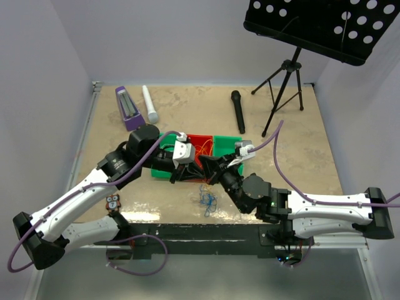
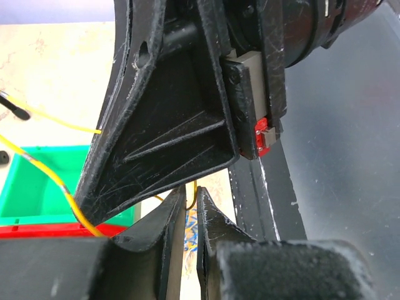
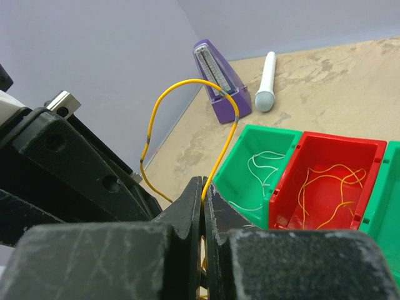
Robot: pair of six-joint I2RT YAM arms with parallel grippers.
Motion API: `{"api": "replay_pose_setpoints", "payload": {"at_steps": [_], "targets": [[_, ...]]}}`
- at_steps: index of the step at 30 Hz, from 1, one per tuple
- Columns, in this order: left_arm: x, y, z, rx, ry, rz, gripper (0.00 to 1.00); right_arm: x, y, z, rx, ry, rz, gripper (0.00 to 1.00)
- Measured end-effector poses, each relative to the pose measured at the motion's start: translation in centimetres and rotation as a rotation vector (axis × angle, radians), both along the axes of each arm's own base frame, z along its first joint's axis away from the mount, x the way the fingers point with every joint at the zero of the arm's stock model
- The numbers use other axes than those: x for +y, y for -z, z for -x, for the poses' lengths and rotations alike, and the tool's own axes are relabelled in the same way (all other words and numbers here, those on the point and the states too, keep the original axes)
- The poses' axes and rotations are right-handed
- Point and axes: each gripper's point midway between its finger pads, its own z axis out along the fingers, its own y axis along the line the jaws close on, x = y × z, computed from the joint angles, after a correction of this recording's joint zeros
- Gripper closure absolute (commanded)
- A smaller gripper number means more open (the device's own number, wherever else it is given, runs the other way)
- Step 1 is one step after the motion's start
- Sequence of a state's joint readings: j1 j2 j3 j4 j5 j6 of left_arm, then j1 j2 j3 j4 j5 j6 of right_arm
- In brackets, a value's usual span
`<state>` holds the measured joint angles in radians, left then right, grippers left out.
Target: Untangle the cables
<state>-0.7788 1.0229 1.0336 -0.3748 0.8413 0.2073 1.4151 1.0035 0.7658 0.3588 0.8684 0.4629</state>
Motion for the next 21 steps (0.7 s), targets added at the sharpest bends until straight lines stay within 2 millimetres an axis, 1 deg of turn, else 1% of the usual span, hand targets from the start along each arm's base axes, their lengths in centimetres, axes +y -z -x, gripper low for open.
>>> {"api": "replay_pose_setpoints", "payload": {"at_steps": [3, 10, 14, 18, 21], "targets": [[-0.1, 0.2, -0.2, 0.019, -0.015, 0.006, 0.78, 0.0, -0.1, 0.0, -0.001, 0.000, -0.003, 1.00], [-0.1, 0.8, -1.3, 0.091, -0.105, 0.011, 0.78, 0.0, -0.1, 0.0, 0.000, 0.000, -0.003, 1.00], [0.8, 1.2, -2.6, 0.133, -0.215, 0.014, 0.78, -0.1, -0.3, 0.0, -0.001, 0.002, -0.008, 1.00], [1.4, 0.4, -3.6, 0.159, -0.300, 0.044, 0.78, -0.2, -0.5, 0.0, -0.001, 0.004, -0.013, 1.00], [1.5, -0.3, -3.9, 0.185, -0.327, 0.071, 0.78, -0.2, -0.4, 0.0, -0.001, 0.003, -0.011, 1.00]]}}
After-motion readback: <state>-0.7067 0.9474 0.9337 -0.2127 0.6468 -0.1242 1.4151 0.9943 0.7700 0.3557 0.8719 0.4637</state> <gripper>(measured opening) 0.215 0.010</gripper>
